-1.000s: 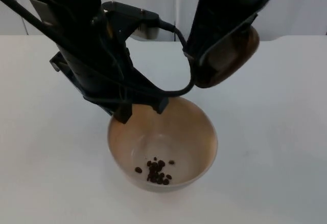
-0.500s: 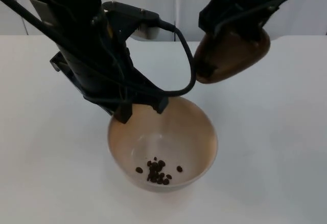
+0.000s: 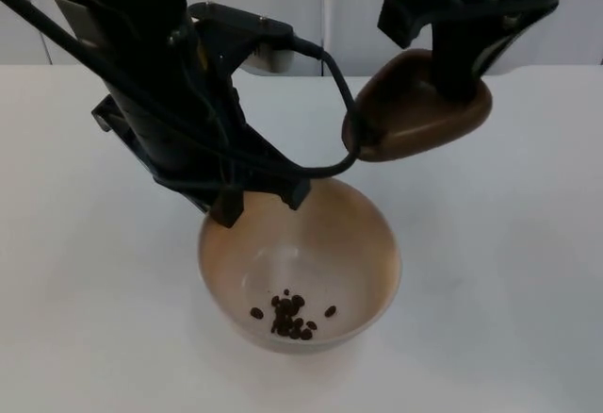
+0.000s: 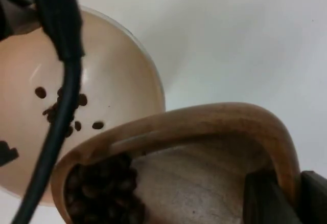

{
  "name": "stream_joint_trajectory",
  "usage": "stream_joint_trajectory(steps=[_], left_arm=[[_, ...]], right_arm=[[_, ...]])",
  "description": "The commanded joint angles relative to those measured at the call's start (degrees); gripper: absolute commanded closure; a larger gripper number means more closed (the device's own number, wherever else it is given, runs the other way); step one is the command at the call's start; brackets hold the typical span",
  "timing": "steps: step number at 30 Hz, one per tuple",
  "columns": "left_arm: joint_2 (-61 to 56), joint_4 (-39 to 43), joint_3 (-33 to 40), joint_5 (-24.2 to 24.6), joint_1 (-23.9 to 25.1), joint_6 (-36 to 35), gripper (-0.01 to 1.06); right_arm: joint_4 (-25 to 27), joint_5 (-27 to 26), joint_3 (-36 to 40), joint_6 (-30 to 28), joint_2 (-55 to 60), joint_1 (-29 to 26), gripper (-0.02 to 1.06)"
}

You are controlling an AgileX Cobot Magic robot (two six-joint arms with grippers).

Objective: Pick up the bowl with the left hand and pour the coffee beans from the cup into the bowl with the right hand.

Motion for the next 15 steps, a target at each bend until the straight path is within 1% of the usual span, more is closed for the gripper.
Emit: stream_joint_trajectory(steps=[1,4,7,11,12,15], left_arm=[[-0.6,-0.4,0.0,-0.3,-0.3,-0.1,1.05],[-0.6,-0.3,0.0,-0.4,-0.3,0.0,1.05],[-0.6,0.0,0.0,-0.7,-0.3,0.0,1.05],[-0.6,1.2,0.0,-1.5,0.0,0.0,1.05],[-0.6,1.2,0.0,-1.5,0.0,0.0,1.05],[-0.6,0.5,0.0,-1.9,2.1,0.0,1.05]], right_arm=[[1.2,-0.5,-0.3,-1.2,-1.0,-0.8,1.05],[2.6,-0.5,-0.3,-2.3,-1.0,-2.4,1.05],[2.6,-0.5,-0.3,-2.4,-1.0,-3.7,1.05],[2.7,-1.3,-0.2,-2.4,-1.0,-7.2,1.05],[2.7,-1.3,-0.2,-2.4,-1.0,-7.2,1.05],[2.8,-2.1,0.1,-2.4,-1.0,-9.5,1.05]])
